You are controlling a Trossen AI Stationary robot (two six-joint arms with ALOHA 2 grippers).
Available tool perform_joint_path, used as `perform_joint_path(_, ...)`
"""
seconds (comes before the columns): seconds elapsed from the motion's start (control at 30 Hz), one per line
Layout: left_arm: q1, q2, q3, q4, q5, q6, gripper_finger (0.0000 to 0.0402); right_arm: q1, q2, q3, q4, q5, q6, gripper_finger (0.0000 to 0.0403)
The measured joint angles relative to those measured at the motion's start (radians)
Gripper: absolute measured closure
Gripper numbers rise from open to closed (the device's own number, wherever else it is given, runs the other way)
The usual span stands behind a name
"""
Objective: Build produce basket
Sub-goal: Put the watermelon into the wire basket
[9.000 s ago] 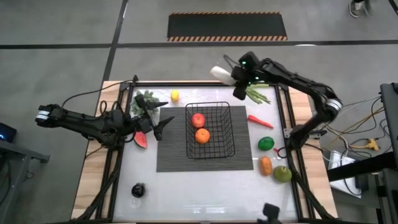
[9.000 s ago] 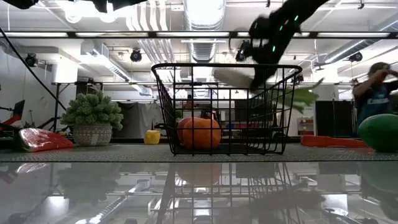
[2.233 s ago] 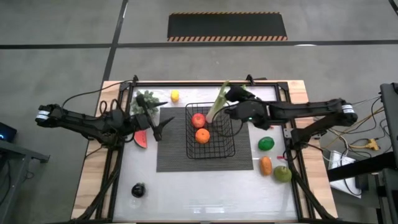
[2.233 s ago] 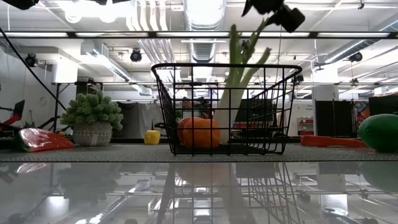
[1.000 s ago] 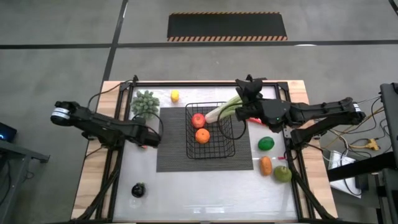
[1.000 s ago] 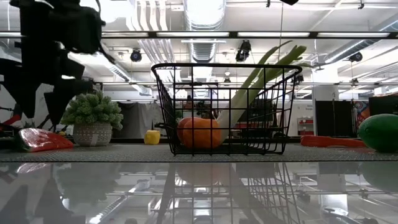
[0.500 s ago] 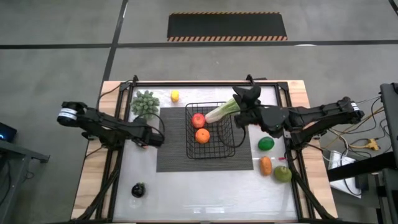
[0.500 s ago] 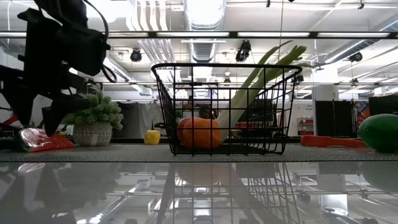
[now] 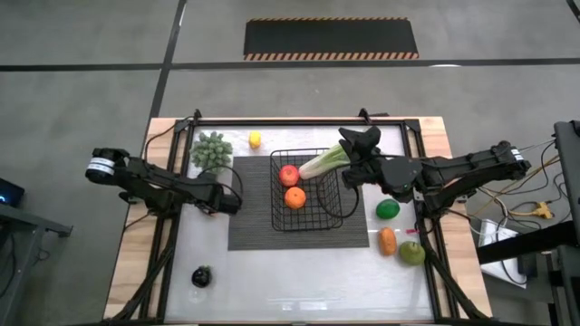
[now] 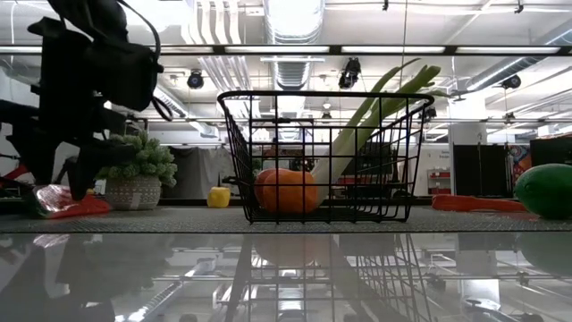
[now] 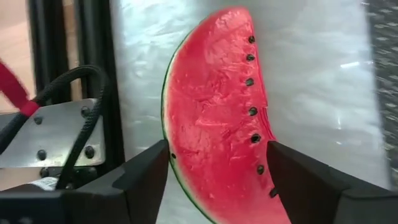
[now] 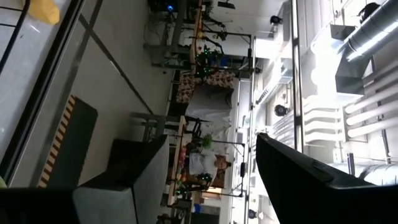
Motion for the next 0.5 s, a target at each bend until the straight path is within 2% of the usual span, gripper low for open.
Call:
perform_joint_path(0.17,-0.007,-0.001,0.034,0.021,0.02,0.078,0.0184,0.0,0.0,-0.001,0.0,0.0,0.0,0.0177)
perform_joint_path(0.5,-0.01,-0.013,0.028,0.024,0.032,0.166,0.0188,0.0,0.0,-0.001,-0.006,0.0,0.049,0.0177)
